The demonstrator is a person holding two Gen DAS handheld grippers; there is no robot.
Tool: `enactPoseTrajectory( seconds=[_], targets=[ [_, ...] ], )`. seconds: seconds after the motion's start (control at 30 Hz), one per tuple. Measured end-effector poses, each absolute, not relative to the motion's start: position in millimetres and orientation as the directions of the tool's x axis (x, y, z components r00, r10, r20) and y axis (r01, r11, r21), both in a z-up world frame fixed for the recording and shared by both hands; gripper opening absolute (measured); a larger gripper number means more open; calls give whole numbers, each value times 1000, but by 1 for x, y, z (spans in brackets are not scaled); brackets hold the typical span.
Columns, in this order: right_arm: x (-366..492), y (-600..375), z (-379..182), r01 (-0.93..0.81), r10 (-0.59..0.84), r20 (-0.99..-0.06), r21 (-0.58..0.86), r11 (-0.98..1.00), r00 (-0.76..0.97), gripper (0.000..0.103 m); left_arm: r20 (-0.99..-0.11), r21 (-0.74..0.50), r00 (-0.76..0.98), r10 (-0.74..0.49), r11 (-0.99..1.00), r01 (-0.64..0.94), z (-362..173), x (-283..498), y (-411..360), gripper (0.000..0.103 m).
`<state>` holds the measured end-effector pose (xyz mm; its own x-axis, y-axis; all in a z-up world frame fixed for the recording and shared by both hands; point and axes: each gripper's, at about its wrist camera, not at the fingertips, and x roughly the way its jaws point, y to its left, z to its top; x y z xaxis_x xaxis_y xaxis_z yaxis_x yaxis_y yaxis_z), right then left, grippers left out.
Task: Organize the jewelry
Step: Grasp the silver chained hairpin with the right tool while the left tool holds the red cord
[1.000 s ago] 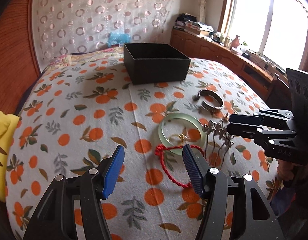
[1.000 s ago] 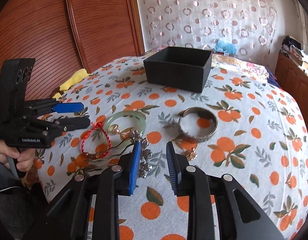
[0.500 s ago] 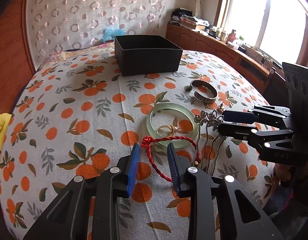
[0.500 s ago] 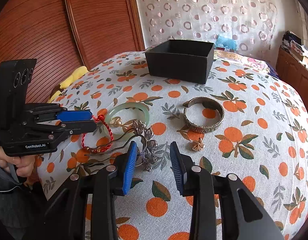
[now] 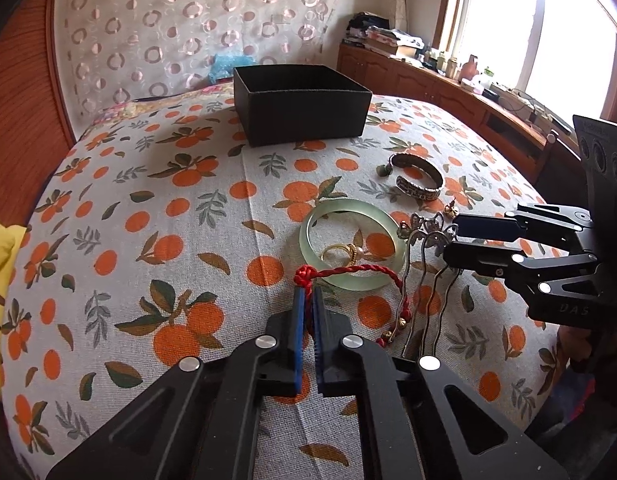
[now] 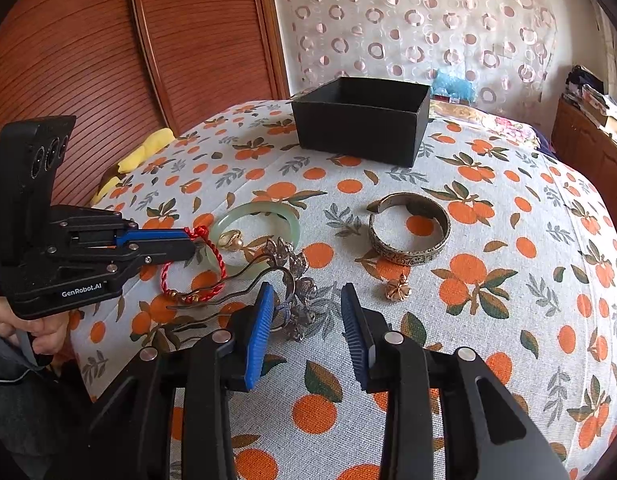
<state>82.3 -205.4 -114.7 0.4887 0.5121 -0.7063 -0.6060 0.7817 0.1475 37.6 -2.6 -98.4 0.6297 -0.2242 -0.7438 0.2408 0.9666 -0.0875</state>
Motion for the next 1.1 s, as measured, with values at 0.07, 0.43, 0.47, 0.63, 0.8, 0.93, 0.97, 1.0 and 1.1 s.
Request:
enactPoseTrajectory(
  seconds=[0.07,0.43,0.47,0.63,0.8,0.93,0.97,1.0,1.1],
  targets=[
    [82,-205,-115,-606,513,-705,148,782,490,42,-737,-90,637,-226,967,239,-96,36,-1,3],
    [89,-193,-114,-635,517,-725,142,759,455,43,-681,-98,701,-211,975,199,-72,28,18,3],
    [90,-192,-114,-639,520,-728,148,755,447,43,-677,-100,705,-211,976,196,-70,28,19,3],
    [94,-187,-115,-655,527,-740,157,739,418,43,-668,-102,714,-210,976,192,-66,27,22,3],
    [94,-189,-116,-654,545,-739,190,732,396,38,-668,-103,713,-211,976,192,-66,27,23,3],
    [93,-191,-114,-645,537,-736,179,743,413,19,-667,-103,715,-210,976,191,-66,27,23,3],
    [92,-192,-113,-643,537,-734,179,745,417,18,-667,-102,715,-210,976,191,-66,27,22,3],
    [92,-192,-112,-642,537,-732,179,745,419,17,-665,-101,717,-208,977,190,-65,27,23,3],
    [90,-195,-106,-640,541,-717,173,749,439,16,-661,-102,721,-208,977,189,-64,27,22,3]
  ],
)
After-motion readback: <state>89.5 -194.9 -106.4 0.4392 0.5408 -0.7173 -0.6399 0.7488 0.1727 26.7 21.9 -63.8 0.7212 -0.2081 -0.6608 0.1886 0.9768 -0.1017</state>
